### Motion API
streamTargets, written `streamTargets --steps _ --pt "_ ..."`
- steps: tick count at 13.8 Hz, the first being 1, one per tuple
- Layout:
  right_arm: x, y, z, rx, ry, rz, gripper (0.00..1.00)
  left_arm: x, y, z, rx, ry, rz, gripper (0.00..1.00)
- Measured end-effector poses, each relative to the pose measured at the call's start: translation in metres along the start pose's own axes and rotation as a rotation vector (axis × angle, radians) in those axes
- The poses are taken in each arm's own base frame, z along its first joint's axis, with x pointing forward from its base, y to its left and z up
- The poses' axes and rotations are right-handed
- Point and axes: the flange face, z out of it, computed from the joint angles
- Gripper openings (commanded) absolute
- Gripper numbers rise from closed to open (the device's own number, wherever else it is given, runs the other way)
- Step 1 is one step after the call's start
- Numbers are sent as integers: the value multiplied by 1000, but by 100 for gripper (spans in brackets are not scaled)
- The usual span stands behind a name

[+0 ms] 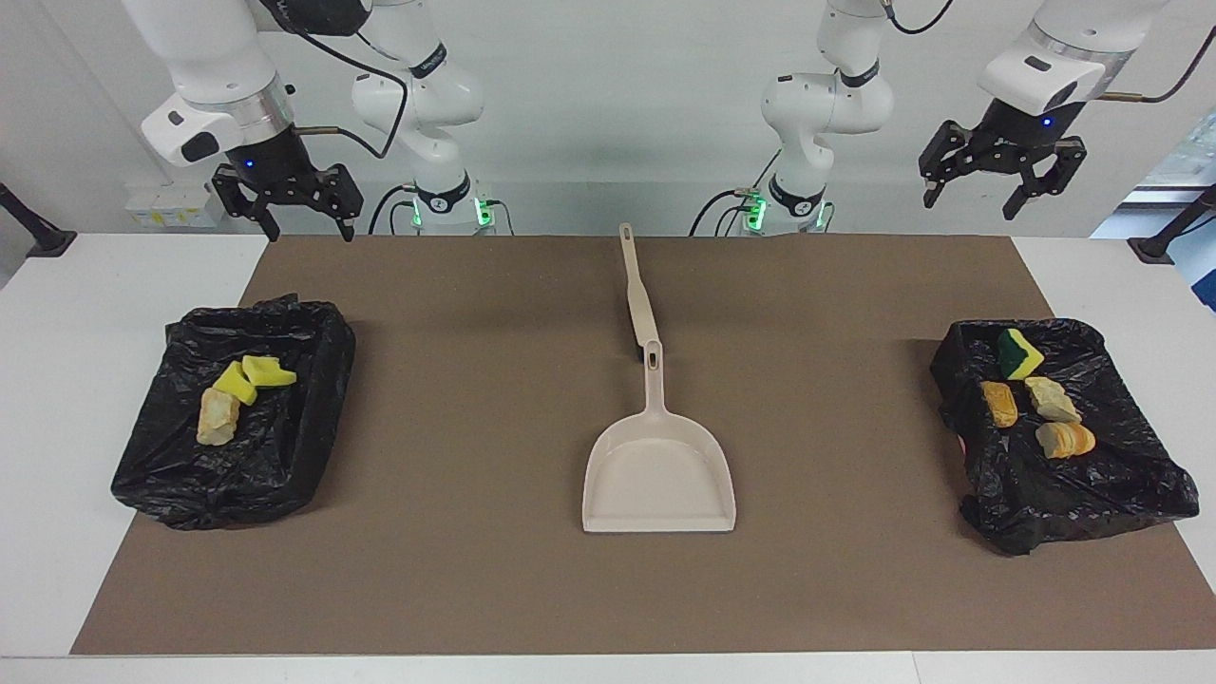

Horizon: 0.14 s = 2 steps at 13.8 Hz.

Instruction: Sweep and dump trash in bin

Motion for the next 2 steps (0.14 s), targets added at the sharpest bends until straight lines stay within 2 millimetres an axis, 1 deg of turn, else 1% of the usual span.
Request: streamTargets --steps 2 --pt "0 0 0 0 0 0 100 0 0 1 0 -2 0 100"
